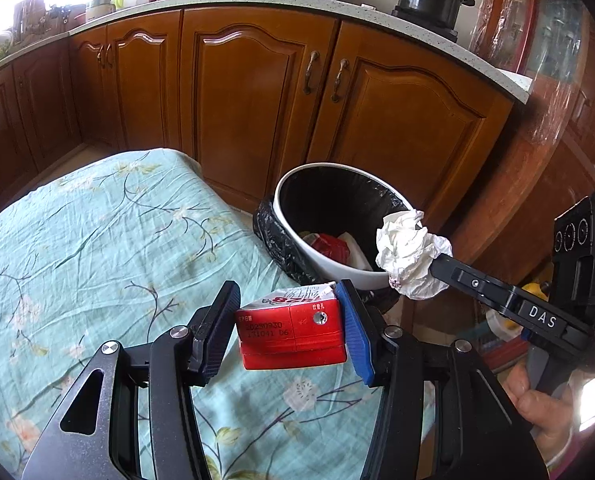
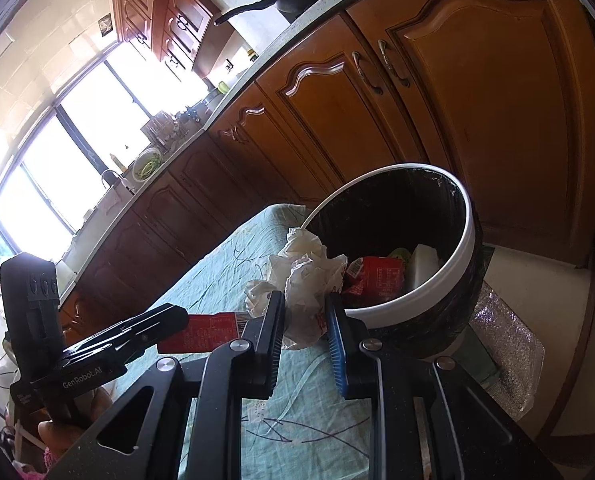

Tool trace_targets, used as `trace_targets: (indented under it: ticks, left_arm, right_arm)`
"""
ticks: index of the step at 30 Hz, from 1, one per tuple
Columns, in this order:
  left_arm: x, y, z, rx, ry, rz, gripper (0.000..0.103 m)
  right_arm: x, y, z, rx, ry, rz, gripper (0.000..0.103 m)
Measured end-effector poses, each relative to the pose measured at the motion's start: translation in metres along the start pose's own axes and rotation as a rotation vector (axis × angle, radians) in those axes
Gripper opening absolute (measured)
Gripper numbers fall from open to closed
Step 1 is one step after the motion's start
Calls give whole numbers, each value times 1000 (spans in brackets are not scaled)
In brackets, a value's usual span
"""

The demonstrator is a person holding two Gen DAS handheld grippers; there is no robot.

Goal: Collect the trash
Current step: 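Carry the box and tissue over the bin and open both tools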

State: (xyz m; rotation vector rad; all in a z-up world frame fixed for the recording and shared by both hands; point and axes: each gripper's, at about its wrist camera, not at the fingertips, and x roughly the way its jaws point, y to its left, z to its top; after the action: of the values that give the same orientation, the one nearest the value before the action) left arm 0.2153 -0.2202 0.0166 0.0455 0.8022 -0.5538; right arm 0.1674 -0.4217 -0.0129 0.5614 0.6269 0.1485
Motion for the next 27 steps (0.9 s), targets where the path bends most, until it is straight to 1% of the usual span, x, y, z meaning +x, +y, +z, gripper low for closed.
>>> trace_targets:
  ticks: [14, 21, 27]
  left_arm:
    - [19, -25, 39, 37, -26, -17, 49]
    - [34, -38, 56, 66, -33, -14, 49]
    - [59, -46, 63, 76, -8, -3, 49]
  right_arm:
    - [-3, -20, 20, -13, -24, -64, 21]
    - [4, -25, 30, -38, -11, -105, 21]
    - [15, -33, 35, -41, 18, -144, 21]
